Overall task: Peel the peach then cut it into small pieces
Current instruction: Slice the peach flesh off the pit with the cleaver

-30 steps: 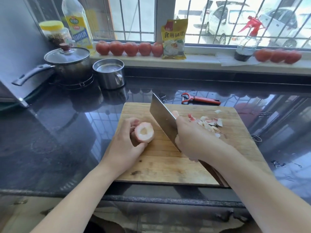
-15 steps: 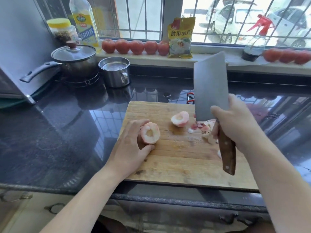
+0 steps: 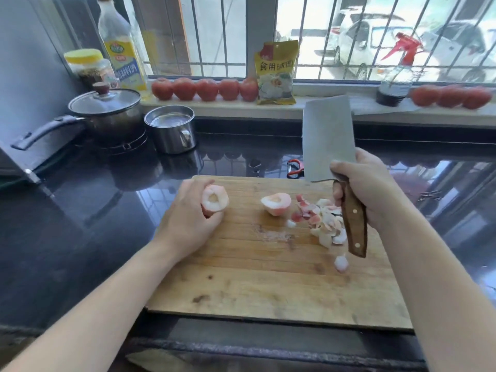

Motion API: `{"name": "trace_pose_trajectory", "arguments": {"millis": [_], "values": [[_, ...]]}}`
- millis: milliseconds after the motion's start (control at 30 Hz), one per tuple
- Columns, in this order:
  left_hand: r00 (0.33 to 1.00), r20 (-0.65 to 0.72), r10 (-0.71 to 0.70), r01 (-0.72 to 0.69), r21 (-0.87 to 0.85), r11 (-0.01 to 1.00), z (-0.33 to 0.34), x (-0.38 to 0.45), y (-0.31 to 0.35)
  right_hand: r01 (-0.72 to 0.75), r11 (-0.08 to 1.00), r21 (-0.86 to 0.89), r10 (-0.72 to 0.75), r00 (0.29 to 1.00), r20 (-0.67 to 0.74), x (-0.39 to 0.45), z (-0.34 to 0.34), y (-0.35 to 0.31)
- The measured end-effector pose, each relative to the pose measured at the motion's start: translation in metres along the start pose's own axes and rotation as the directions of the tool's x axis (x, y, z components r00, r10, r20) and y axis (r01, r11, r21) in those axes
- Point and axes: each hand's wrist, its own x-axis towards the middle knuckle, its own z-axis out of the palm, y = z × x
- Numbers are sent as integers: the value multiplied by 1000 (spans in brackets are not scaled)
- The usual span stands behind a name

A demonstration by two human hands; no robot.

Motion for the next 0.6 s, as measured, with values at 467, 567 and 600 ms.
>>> {"name": "trace_pose_trajectory", "arguments": {"millis": [467, 567, 600], "values": [[994, 108, -27, -8, 316, 949, 81, 10, 88, 18, 977, 213, -21, 1000, 11, 17, -5, 43], [987, 154, 51, -94, 289, 953, 85, 28, 85, 32, 972, 231, -31, 999, -10, 17, -5, 45], [975, 200, 95, -144, 247, 958, 83, 31, 80, 32, 973, 230, -30, 999, -11, 17, -4, 45]]}}
